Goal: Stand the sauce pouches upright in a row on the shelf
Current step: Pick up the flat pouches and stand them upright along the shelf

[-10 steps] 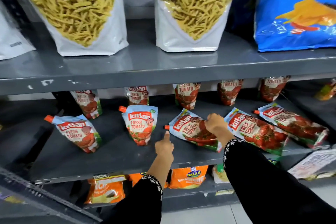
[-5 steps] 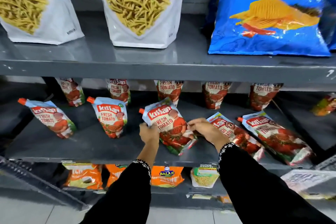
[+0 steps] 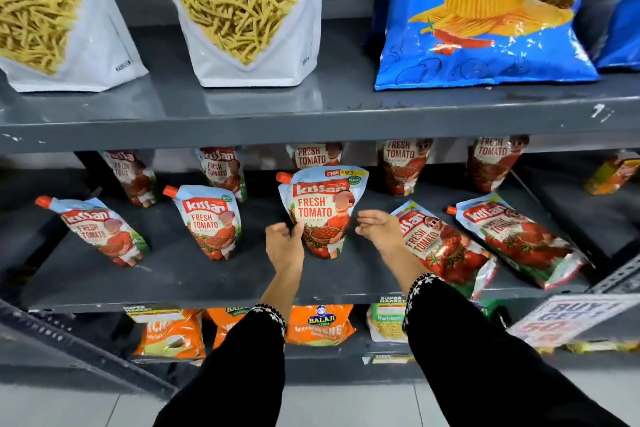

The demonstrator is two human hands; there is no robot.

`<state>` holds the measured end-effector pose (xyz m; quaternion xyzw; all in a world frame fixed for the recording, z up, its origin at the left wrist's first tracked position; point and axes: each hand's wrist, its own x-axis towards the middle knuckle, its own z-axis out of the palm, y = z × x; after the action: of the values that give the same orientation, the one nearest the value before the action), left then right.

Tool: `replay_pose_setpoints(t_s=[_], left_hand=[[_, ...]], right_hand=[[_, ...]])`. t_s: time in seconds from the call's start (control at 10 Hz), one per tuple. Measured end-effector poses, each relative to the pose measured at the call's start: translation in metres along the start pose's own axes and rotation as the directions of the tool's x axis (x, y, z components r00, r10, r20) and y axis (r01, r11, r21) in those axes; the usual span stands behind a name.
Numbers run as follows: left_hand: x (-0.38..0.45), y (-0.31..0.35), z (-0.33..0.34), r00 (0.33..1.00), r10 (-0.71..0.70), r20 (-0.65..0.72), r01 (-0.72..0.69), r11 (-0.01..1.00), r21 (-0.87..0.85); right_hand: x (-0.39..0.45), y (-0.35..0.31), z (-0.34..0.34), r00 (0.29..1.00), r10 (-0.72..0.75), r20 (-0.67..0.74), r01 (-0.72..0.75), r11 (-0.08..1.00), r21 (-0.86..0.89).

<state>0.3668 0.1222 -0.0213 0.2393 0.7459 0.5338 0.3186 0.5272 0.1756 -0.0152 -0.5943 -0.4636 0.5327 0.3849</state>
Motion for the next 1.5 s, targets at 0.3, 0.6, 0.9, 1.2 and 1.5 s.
replay_pose_setpoints(t_s=[0.3,0.6,0.9,1.2,1.5], left_hand=[[-0.054,-0.030,0.062,0.830,-0.383,0.406,0.457,0.884,-0.101],[-0.083,-0.012,0.155,0.880,-0.406,0.248,0.394,0.914,0.100],[-0.110,0.041,0.178,0.970,0.237,-0.055,-0.227,0.963,0.144],[-0.120,0.041,0.179,0.841,0.535,-0.074,-0.523,0.841,0.137],[-0.165,0.000,0.206,0.988,0.133,-0.082,-0.123,0.986,0.114]], right_hand=[[-0.015,-0.001,-0.107,0.962,-0.167,-0.218,-0.099,0.531,-0.842],[0.012,0.017,-0.179,0.955,0.294,-0.044,-0.289,0.883,-0.370],[0.028,0.017,-0.212,0.984,0.112,0.141,-0.127,0.987,0.102],[0.023,0.026,-0.208,0.990,-0.040,0.134,0.021,0.990,0.136],[0.035,0.011,-0.252,0.963,-0.155,-0.219,0.096,0.962,-0.256]])
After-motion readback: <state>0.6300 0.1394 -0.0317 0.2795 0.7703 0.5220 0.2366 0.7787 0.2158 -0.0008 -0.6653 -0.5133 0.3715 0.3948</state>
